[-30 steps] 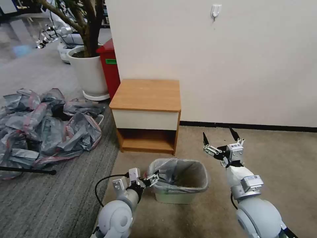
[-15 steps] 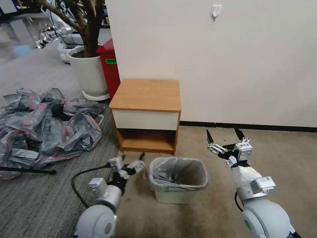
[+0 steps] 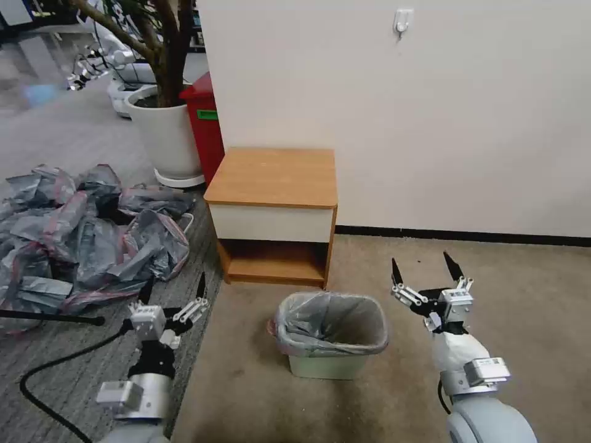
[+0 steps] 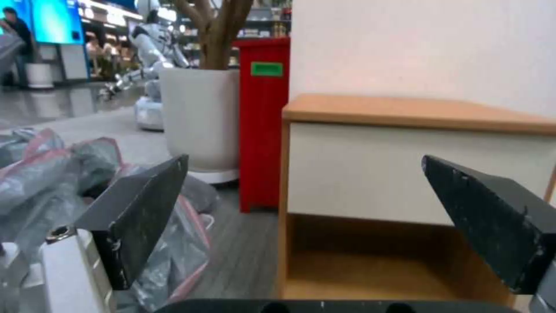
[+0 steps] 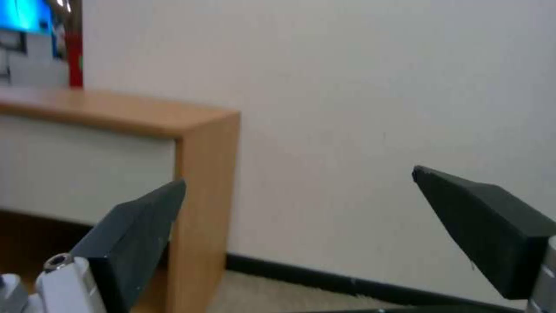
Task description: Pick up the garbage bag from the table and place it over the trash can.
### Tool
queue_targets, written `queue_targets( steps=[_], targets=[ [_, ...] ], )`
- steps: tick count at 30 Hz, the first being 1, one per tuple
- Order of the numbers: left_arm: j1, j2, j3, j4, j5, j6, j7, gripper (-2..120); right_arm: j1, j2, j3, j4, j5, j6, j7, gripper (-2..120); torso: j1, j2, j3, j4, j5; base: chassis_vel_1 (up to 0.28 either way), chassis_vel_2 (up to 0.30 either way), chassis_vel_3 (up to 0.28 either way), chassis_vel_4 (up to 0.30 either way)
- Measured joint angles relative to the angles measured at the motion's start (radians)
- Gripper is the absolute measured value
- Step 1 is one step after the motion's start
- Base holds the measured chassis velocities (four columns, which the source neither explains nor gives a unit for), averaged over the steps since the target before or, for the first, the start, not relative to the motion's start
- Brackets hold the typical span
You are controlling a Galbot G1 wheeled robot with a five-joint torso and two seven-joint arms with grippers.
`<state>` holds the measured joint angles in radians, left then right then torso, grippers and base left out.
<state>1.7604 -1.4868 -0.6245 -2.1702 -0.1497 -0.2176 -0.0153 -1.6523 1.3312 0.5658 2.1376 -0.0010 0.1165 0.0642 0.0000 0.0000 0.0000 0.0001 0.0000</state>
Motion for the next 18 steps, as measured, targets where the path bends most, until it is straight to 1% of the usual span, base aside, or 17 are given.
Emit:
queue_targets(
  steps=[1, 6, 9, 12, 14, 18],
  targets=[
    [-0.005, -0.014, 0.002, 0.019, 0.014, -0.013, 0.008, 100, -0.002, 0.002, 0.014, -0.008, -0.006, -0.012, -0.015, 100, 0.0, 0.0, 0.0, -0.0002, 0.0, 0.0, 0.0, 0.0, 0.0],
    [-0.012, -0.034, 0.018, 0.053, 0.02, -0.024, 0.014, 100, -0.001, 0.004, 0.033, -0.029, 0.006, -0.041, -0.032, 100, 0.0, 0.0, 0.0, -0.0001, 0.0001, 0.0, 0.0, 0.0, 0.0],
    [-0.025, -0.044, 0.029, 0.09, 0.022, -0.038, 0.025, 100, 0.002, 0.007, 0.038, -0.048, 0.05, -0.046, -0.058, 100, 0.0, 0.0, 0.0, -0.0001, 0.0001, 0.0, 0.0, 0.0, 0.0],
    [-0.031, -0.045, 0.031, 0.102, 0.022, -0.042, 0.027, 100, 0.003, 0.007, 0.036, -0.057, 0.079, -0.038, -0.079, 100, 0.0, 0.0, 0.0, -0.0001, 0.0001, 0.0, 0.0, 0.0, 0.0],
    [-0.034, -0.046, 0.033, 0.11, 0.017, -0.043, 0.031, 100, 0.006, 0.006, 0.027, -0.072, 0.109, -0.012, -0.107, 100, 0.0, 0.0, 0.0, -0.0001, 0.0001, 0.0, 0.0, 0.0, 0.0],
    [-0.034, -0.045, 0.036, 0.118, 0.012, -0.047, 0.036, 100, 0.008, 0.008, 0.02, -0.081, 0.119, -0.003, -0.12, 100, 0.0, 0.0, 0.0, -0.0001, 0.0001, 0.0, 0.0, 0.0, 0.0]
  ],
)
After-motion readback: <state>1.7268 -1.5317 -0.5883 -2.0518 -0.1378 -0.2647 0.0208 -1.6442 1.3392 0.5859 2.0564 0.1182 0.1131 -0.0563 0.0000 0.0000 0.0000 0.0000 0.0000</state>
